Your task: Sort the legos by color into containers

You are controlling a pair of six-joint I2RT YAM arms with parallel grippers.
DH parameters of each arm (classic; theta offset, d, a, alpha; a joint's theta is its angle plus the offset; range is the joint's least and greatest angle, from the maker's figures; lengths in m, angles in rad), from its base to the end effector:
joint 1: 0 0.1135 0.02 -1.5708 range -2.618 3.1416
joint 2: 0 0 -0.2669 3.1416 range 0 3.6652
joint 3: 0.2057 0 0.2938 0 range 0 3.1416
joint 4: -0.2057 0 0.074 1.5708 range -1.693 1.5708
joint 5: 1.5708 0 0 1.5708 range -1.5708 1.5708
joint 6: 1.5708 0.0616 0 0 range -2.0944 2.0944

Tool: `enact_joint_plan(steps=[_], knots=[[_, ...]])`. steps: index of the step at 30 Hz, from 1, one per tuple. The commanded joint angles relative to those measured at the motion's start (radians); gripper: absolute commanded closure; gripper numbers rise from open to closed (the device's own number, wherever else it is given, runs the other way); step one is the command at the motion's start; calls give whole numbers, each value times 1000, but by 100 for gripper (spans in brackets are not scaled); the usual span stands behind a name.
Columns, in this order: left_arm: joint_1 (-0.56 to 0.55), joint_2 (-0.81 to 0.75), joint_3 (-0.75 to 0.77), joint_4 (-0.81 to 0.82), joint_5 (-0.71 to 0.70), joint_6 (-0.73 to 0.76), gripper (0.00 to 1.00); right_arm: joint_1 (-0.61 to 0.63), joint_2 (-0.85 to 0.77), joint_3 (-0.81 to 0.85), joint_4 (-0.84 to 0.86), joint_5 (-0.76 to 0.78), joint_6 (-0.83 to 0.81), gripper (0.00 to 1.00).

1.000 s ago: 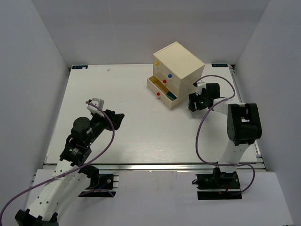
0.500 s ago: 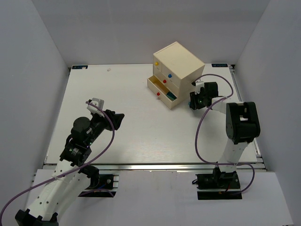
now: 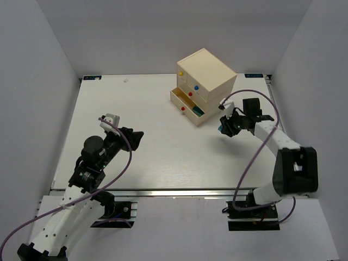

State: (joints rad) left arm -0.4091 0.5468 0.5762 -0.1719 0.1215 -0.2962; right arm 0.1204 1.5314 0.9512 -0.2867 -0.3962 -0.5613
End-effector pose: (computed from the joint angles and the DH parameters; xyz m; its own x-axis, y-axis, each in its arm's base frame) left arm 0.1911 -0.0910 0.3015 -0.2720 -0.1979 -0.9417 0.4449 0.8419 -0.3054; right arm 0.3621 0.0677 0.1730 -0.4497 -0.5490 -0.7045 -0.7065 0.7012 -0.0954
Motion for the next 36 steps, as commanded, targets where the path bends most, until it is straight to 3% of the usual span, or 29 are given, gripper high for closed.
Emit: enact_joint_plan(steps=[1, 4, 8, 16, 20, 28, 36], knots=[[6, -12, 7, 15, 29, 2, 36, 39, -153, 5, -314, -205, -319, 100], [6, -11, 5, 17, 33, 2, 36, 113, -249, -8, -310, -201, -405, 100], [6, -5, 4, 17, 21, 0, 36, 301, -258, 36, -177, -57, -390, 99], [6, 1, 5, -1, -40, 6, 36, 583, -82, 173, 73, 426, -390, 100], [6, -7, 8, -15, -72, 11, 36, 650, 5, 242, 156, 684, -480, 100], [6, -73, 5, -29, -166, 19, 36, 697, 142, 274, 276, 948, -701, 96], [6, -90, 5, -34, -177, 20, 36, 713, 286, 320, 394, 1149, -796, 96]])
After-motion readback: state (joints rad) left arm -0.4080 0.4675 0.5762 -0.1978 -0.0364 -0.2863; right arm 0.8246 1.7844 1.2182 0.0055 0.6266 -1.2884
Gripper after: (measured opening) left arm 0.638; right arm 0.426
